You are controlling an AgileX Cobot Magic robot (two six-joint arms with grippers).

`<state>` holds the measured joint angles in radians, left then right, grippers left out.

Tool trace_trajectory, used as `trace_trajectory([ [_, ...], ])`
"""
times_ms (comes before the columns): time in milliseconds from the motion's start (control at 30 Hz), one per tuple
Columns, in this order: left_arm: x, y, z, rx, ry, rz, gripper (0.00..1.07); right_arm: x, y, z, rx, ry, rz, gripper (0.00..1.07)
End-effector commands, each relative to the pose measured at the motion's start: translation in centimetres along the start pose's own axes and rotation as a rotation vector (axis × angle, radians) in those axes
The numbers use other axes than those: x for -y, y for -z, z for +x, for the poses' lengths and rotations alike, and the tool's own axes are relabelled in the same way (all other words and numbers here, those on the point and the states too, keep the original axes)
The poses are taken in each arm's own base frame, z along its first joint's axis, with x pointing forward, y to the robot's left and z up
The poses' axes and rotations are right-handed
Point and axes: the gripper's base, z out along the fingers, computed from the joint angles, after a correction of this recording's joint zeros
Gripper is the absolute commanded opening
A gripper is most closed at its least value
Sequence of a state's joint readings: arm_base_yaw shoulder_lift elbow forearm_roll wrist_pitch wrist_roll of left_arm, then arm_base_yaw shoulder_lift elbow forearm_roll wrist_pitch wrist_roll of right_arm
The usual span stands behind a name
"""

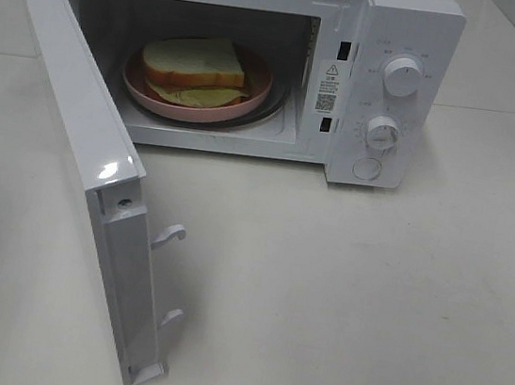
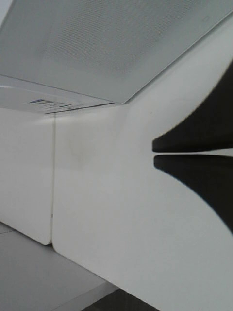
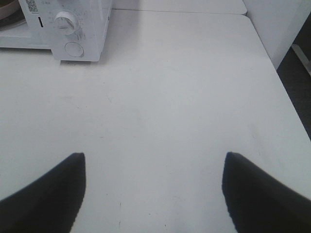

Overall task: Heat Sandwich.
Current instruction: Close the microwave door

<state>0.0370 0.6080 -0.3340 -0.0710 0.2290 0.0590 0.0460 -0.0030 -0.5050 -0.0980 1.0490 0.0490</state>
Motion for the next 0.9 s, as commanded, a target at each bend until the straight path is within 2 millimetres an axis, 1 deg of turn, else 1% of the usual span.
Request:
trace_trajectory([
  [33,-0.2,-1.1,0.3,0.150,0.006,-0.018,0.00,0.0,0.3,0.2,0.035,0.002,0.006,0.76],
  [100,-0.3,-1.6,0.5,0.199,0.006,-0.026,0.00,0.0,0.3,0.2,0.035,0.002,0.006,0.76],
  [200,-0.4,-2.2,0.8,0.219,0.005,-0.031,0.00,0.0,0.3,0.2,0.035,0.001,0.006,0.76],
  [233,-0.4,-2.8,1.0,0.235,0.001,-0.036,0.00,0.0,0.3,0.2,0.035,0.000,0.007,0.76],
  [300,-0.4,-3.4,1.0,0.242,-0.009,-0.038,0.00,0.0,0.3,0.2,0.035,-0.001,0.007,0.76],
  [333,-0.4,-3.4,1.0,0.242,-0.009,-0.038,0.00,0.0,0.3,0.2,0.035,-0.001,0.007,0.76],
  [367,-0.4,-4.0,1.1,0.250,-0.017,-0.038,0.00,0.0,0.3,0.2,0.035,-0.001,0.007,0.76],
  [467,-0.4,-5.1,1.2,0.250,-0.043,-0.032,0.00,0.0,0.3,0.2,0.035,-0.001,0.007,0.76],
  [500,-0.4,-5.1,1.2,0.250,-0.043,-0.032,0.00,0.0,0.3,0.2,0.035,-0.001,0.007,0.76],
  [533,-0.3,-5.9,1.4,0.240,-0.053,-0.021,0.00,0.0,0.3,0.2,0.035,-0.001,0.007,0.76],
  [633,0.2,-7.0,1.8,0.237,-0.103,0.026,0.00,0.0,0.3,0.2,0.035,-0.001,0.007,0.76],
  [767,0.5,-7.7,2.0,0.237,-0.095,0.058,0.00,0.0,0.3,0.2,0.035,-0.001,0.007,0.76],
  [900,1.3,-8.5,2.0,0.231,-0.096,0.126,0.00,0.0,0.3,0.2,0.035,-0.001,0.007,0.76],
])
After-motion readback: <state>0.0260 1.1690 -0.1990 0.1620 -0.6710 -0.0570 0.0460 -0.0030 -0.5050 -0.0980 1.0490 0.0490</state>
